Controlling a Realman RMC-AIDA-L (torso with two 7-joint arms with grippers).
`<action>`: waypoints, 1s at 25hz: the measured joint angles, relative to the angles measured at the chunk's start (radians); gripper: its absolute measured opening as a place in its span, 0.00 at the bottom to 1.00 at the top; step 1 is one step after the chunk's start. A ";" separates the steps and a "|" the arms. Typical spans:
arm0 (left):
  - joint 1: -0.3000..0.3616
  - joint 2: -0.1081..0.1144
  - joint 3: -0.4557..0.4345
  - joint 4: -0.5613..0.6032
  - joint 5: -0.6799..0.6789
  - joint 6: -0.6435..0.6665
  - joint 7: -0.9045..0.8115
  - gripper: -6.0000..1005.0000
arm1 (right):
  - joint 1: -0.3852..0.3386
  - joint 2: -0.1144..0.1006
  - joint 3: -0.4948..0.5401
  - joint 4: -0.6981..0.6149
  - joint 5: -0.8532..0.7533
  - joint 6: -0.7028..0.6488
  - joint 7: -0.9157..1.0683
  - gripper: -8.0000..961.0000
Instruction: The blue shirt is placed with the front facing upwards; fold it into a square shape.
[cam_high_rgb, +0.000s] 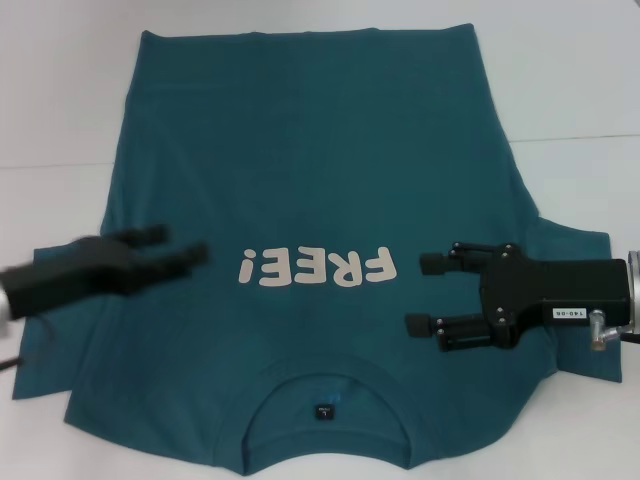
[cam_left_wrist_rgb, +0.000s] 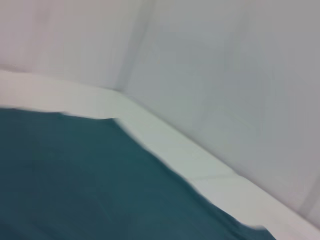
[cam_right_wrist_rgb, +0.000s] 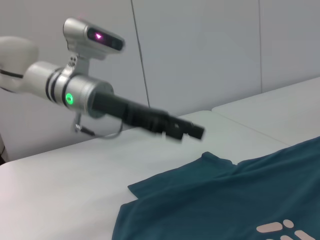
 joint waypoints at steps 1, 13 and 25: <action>0.006 0.012 -0.018 -0.005 0.003 -0.007 -0.062 0.88 | 0.000 0.000 0.000 0.000 0.000 0.001 0.000 0.95; 0.032 0.109 -0.094 -0.009 0.250 -0.145 -0.635 0.88 | -0.004 0.000 0.000 0.001 -0.001 0.029 0.000 0.95; 0.045 0.108 -0.096 -0.085 0.387 -0.129 -0.634 0.88 | 0.001 -0.005 0.000 0.010 -0.002 0.043 0.000 0.95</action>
